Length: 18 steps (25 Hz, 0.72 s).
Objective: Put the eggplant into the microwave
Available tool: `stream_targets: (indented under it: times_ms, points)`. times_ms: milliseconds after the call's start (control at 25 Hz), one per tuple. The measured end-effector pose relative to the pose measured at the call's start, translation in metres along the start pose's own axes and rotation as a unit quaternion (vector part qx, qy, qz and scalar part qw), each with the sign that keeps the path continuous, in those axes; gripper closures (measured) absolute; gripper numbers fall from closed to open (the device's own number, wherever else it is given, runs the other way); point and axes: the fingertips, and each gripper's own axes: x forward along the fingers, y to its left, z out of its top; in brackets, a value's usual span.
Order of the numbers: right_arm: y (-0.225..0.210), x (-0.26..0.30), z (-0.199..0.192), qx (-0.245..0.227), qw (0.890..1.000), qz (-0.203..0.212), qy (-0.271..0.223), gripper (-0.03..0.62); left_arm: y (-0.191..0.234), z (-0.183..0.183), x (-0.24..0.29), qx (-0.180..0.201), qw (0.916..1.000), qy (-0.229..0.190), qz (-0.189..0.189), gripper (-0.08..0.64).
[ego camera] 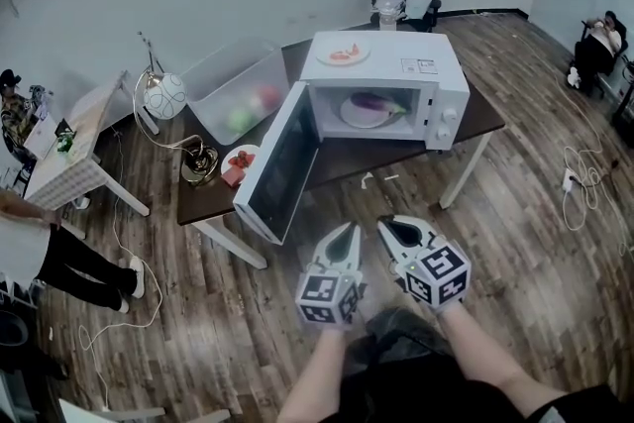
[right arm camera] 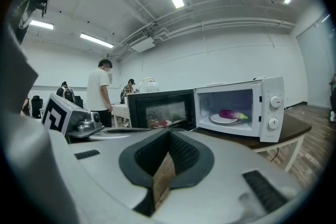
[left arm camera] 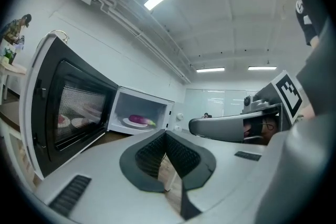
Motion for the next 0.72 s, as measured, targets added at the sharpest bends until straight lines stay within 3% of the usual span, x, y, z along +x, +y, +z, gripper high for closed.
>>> stream_targets:
  times_ms: [440, 600, 720]
  points:
    - [-0.011, -0.006, 0.009, 0.019, 0.999, -0.011, -0.023, 0.595, -0.006, 0.008, 0.007, 0.010, 0.9999, -0.001, -0.008, 0.571]
    - [-0.014, -0.009, 0.002, 0.048, 0.998, -0.016, -0.022, 0.595, -0.008, 0.002, 0.004, 0.009, 0.9999, 0.009, -0.006, 0.571]
    - [-0.014, -0.010, -0.002, 0.056, 0.998, -0.015, -0.018, 0.595, -0.007, 0.000, 0.002, -0.007, 0.9999, 0.009, -0.003, 0.571]
